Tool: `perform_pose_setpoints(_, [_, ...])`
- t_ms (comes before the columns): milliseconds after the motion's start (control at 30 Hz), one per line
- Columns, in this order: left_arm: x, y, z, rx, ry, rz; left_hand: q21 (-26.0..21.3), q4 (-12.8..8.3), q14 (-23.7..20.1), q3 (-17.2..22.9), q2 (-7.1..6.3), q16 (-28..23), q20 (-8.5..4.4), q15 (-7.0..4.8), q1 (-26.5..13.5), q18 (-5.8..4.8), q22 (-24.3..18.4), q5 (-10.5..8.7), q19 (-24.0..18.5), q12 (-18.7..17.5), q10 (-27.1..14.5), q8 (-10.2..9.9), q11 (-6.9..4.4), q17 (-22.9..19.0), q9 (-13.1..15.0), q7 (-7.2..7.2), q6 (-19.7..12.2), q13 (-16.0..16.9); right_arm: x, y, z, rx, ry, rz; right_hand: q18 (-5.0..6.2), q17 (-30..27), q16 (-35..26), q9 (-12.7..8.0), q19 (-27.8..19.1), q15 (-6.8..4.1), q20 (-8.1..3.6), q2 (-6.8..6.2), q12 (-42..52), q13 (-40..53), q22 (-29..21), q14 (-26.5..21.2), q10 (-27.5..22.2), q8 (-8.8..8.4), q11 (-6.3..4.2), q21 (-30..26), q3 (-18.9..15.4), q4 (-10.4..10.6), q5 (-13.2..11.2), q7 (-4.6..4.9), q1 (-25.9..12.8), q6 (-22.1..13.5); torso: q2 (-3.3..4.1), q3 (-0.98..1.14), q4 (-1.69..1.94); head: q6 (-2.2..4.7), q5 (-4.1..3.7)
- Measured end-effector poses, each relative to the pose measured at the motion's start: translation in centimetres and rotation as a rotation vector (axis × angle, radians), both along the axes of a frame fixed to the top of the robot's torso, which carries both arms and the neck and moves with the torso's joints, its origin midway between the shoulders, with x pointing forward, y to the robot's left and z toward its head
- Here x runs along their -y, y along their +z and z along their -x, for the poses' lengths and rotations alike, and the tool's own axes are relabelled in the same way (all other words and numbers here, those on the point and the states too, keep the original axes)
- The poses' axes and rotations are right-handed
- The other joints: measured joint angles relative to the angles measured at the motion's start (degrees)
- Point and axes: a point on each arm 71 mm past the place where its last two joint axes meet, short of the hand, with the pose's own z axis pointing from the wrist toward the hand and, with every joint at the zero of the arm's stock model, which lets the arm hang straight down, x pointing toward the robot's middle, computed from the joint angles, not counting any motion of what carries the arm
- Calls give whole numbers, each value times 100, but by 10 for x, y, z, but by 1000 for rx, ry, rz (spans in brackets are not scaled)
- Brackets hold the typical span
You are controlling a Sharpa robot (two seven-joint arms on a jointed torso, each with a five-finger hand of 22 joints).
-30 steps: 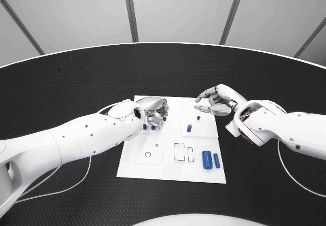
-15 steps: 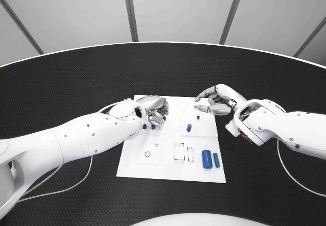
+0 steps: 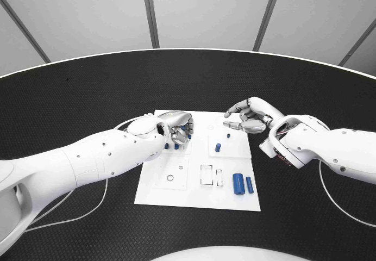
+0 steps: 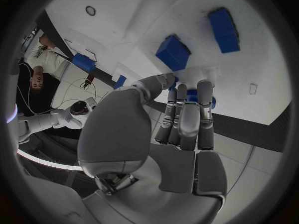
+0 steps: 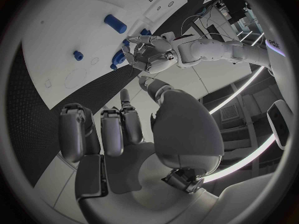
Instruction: Assemble the parts on the task board
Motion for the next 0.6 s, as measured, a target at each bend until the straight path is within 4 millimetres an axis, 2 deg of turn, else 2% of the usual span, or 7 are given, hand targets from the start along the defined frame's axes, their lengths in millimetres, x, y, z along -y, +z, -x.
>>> perform_pose_setpoints(67, [0, -1, 0, -2, 0, -1, 8, 0, 0, 0, 0, 0, -16, 0, 0, 7, 5, 0, 16, -12, 0, 0, 0, 27, -7, 0, 0, -10, 0, 0, 0, 0, 0, 0, 0, 0, 0, 0, 0, 0, 0, 0, 0, 0, 0, 0, 0, 0, 0, 0, 0, 0, 0, 0, 0, 0, 0, 0, 0, 0, 1])
perform_pose_setpoints(200, [0, -2, 0, -4, 0, -3, 26, 0, 41, 32, 48, 27, -17, -1, -1, 89, 11, -22, 18, -30, 20, 0, -20, 80, -15, 0, 41, -20, 0, 0, 0, 0, 1, 0, 0, 0, 0, 0, 0, 0, 0, 0, 0, 0, 0, 0, 0, 0, 0, 0, 0, 0, 0, 0, 0, 0, 0, 0, 1, -5, -3])
perform_pose_setpoints(600, [0, -3, -1, -15, 4, -12, 46, 0, 83, 31, 48, 85, -25, -1, -1, 181, 11, -22, 25, -29, 61, 0, -21, 159, -30, -21, 60, -33, -1, 0, 0, -1, 2, -1, 0, -1, 0, 0, 0, 0, 0, 0, 0, -1, 0, 0, 0, 0, 0, 0, 0, 0, 0, 0, 0, 0, -1, -1, 8, -24, -13])
